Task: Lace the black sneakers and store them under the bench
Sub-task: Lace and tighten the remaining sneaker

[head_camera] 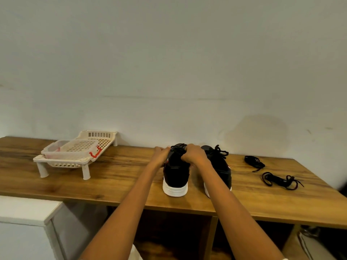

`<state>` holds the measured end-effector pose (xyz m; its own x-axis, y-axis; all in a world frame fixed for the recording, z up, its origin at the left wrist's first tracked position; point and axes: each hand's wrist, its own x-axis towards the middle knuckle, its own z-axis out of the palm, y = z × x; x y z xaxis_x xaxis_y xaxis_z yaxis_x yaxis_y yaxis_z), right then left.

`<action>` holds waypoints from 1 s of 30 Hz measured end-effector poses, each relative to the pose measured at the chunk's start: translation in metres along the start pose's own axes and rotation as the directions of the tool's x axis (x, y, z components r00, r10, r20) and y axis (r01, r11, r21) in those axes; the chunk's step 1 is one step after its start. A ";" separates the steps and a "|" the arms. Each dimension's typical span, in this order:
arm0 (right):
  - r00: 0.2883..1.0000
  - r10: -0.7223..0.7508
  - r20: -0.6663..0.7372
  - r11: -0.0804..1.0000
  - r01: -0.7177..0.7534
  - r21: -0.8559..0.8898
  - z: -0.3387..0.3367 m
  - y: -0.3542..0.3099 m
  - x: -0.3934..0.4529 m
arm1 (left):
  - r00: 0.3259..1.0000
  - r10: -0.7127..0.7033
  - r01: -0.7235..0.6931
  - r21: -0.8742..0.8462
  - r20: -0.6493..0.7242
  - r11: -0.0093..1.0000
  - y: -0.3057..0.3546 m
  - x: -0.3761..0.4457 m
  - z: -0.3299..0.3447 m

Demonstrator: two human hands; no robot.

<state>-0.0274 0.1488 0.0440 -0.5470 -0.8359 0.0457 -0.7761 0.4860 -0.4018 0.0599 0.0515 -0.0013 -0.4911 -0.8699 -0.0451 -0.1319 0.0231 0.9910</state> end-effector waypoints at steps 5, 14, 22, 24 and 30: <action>0.996 -0.026 -0.086 0.998 0.030 0.052 -0.002 0.009 -0.014 | 0.999 0.026 -0.026 -0.019 0.046 0.999 -0.011 -0.015 0.008; 0.989 0.075 -0.128 0.996 -0.080 -0.033 -0.029 0.066 -0.067 | 0.973 0.125 -0.198 0.422 0.193 0.885 0.004 -0.078 0.010; 0.957 0.203 -0.208 0.975 -0.179 0.130 0.011 0.095 -0.068 | 0.963 0.267 -0.232 0.622 0.038 0.748 -0.009 -0.091 0.024; 0.923 0.200 -0.329 0.979 -0.173 0.108 0.021 0.092 -0.069 | 0.946 0.318 -0.226 0.593 -0.054 0.773 -0.021 -0.088 0.032; 0.853 0.188 -0.488 0.982 -0.175 0.072 0.051 0.070 -0.076 | 0.794 0.574 -0.300 0.695 -0.197 0.654 -0.047 -0.086 0.046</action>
<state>-0.0239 0.2337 -0.0339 -0.7651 -0.4969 0.4094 -0.6437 0.6053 -0.4683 0.0683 0.1477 -0.0497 -0.2962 -0.7749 0.5584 -0.5368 0.6186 0.5737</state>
